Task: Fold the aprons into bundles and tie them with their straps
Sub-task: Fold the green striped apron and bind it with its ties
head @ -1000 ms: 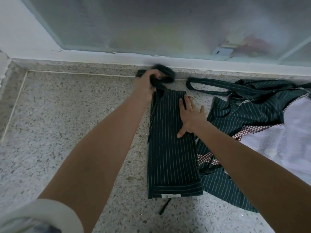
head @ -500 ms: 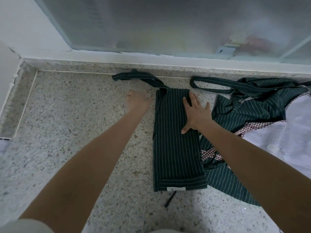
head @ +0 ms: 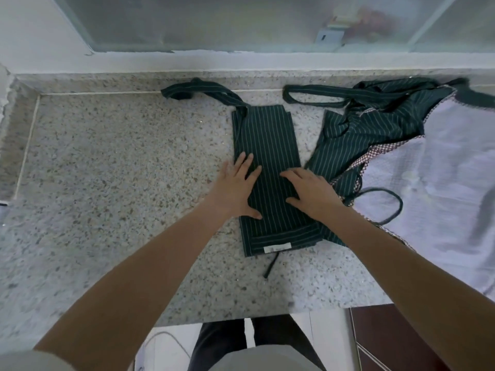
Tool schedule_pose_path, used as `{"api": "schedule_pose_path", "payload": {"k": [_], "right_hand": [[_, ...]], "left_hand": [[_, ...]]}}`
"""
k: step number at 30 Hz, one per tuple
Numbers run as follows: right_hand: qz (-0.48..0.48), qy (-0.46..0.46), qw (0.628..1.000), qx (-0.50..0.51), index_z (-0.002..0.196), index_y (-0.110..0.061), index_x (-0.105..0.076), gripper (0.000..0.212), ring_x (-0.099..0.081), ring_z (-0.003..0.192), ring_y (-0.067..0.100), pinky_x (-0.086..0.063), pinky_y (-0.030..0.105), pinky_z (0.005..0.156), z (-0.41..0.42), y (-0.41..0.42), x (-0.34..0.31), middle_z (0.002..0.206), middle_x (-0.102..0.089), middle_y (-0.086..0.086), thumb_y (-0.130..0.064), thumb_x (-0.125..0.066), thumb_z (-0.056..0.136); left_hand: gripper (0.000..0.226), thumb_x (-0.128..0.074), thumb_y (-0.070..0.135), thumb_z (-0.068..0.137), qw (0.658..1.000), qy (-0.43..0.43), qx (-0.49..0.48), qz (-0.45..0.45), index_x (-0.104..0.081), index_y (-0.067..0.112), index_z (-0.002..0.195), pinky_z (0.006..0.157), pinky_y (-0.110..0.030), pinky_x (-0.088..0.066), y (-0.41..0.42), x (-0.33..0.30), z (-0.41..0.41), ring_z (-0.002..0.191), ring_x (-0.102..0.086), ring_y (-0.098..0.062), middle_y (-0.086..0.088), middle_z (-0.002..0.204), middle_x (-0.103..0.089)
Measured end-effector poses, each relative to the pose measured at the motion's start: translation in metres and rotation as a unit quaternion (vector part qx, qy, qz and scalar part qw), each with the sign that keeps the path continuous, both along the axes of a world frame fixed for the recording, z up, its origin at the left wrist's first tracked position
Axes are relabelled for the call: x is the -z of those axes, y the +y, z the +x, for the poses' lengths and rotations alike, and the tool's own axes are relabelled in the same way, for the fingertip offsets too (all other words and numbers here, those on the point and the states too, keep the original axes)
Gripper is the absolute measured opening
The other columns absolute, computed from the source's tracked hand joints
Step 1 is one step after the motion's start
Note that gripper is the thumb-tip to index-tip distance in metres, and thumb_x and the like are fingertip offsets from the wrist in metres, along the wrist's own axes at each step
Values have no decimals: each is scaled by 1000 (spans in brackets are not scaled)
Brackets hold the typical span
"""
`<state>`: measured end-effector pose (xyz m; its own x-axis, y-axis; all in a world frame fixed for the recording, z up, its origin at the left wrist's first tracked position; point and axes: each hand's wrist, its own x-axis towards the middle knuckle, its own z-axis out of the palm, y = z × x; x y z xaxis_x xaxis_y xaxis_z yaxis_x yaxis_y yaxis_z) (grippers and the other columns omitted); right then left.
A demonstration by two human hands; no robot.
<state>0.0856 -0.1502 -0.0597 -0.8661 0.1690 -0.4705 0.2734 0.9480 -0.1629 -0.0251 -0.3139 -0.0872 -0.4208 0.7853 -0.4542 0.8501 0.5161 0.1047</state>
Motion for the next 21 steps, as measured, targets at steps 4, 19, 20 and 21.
{"api": "schedule_pose_path", "payload": {"k": [4, 19, 20, 21], "right_hand": [[18, 34, 999, -18, 143, -20, -33, 62, -32, 132, 25, -34, 41, 107, 36, -3, -3, 145, -31, 5, -19, -62, 88], [14, -14, 995, -95, 146, -20, -20, 76, -26, 139, 18, -17, 46, 115, 106, -11, 4, 155, -14, -3, -51, -54, 87], [28, 0, 995, -96, 146, -19, -21, 75, -26, 140, 19, -15, 48, 115, 106, -14, 6, 155, -16, -1, -49, -55, 87], [46, 10, 994, -100, 145, -18, -23, 73, -27, 139, 19, -14, 49, 116, 105, -15, 8, 154, -19, 1, -46, -57, 87]], "left_hand": [[64, -61, 41, 86, 991, 35, 69, 109, -35, 12, 137, 96, -30, -34, -7, -14, 28, 124, -38, -23, -8, 138, -34], [60, -60, 50, 83, 991, 112, 26, 64, -40, 11, 123, 85, -33, -46, -31, -11, 115, 102, -54, -23, -10, 116, -51], [54, -60, 44, 85, 990, 126, 30, 52, -40, 10, 123, 87, -34, -45, -29, -11, 118, 103, -54, -24, -11, 117, -51], [48, -58, 37, 88, 989, 137, 35, 42, -42, 9, 122, 89, -34, -44, -26, -12, 122, 104, -54, -25, -11, 116, -52]]}}
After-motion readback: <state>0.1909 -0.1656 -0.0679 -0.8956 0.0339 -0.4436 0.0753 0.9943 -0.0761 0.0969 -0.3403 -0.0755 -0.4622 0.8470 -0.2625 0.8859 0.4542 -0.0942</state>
